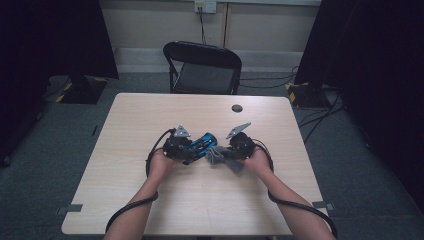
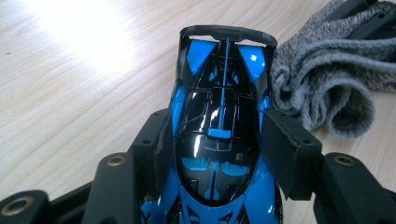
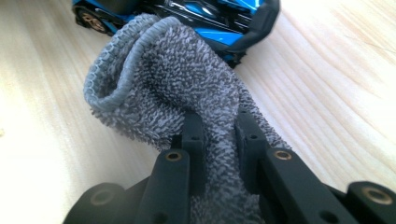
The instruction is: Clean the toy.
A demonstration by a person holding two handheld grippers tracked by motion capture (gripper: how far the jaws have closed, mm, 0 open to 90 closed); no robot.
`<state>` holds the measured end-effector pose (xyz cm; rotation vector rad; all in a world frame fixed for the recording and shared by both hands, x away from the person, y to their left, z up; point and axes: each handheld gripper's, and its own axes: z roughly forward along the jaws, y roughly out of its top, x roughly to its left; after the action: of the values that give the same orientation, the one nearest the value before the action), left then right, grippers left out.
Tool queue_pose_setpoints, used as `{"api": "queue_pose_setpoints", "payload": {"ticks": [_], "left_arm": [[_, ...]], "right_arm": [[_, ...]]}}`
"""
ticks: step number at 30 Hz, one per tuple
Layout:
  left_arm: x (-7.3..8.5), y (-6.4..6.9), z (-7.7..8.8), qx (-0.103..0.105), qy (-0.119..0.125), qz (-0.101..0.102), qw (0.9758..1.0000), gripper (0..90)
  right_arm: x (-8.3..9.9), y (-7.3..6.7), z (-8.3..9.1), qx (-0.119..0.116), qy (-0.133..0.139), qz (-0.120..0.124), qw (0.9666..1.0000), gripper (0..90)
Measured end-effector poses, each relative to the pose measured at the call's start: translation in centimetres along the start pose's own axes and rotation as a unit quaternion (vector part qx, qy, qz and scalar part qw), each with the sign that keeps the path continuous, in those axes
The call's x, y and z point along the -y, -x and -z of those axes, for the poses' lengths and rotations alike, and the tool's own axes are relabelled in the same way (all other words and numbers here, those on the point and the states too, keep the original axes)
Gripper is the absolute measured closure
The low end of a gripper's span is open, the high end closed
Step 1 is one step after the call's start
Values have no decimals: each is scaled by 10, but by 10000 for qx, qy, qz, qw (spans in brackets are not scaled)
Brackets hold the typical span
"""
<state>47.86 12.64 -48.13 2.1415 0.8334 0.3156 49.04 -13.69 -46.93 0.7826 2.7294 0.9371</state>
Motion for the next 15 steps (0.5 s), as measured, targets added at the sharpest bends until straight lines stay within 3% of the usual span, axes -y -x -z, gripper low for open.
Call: {"api": "queue_pose_setpoints", "payload": {"ticks": [15], "left_arm": [[0, 0, 0, -8, -16, 0, 10000, 447]], "right_arm": [[14, 17, 12, 192, -8, -245, 9995, 776]]}}
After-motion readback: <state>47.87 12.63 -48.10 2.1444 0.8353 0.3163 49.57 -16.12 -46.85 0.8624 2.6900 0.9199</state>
